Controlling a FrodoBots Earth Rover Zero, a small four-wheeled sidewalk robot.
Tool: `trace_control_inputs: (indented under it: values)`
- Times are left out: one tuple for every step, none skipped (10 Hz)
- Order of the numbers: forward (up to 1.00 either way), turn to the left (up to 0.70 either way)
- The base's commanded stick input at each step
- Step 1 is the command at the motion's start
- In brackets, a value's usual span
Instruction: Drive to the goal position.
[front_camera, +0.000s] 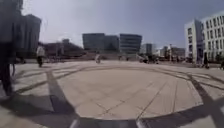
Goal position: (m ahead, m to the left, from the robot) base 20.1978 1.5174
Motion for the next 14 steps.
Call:
trace_control_inputs:
  values:
    - [0.7,0.01]
    - [0.7,0.01]
    - [0.7,0.01]
    - [0.7,0.01]
    - [0.7,0.01]
    - [0.7,0.01]
    - [0.7,0.01]
    - [0.7,0.01]
    - [0.7,0.01]
    - [0.7,0.01]
    - [0.7,0.01]
    - [0.7,0.01]
    - [0.7,0.01]
    - [0.7,0.01]
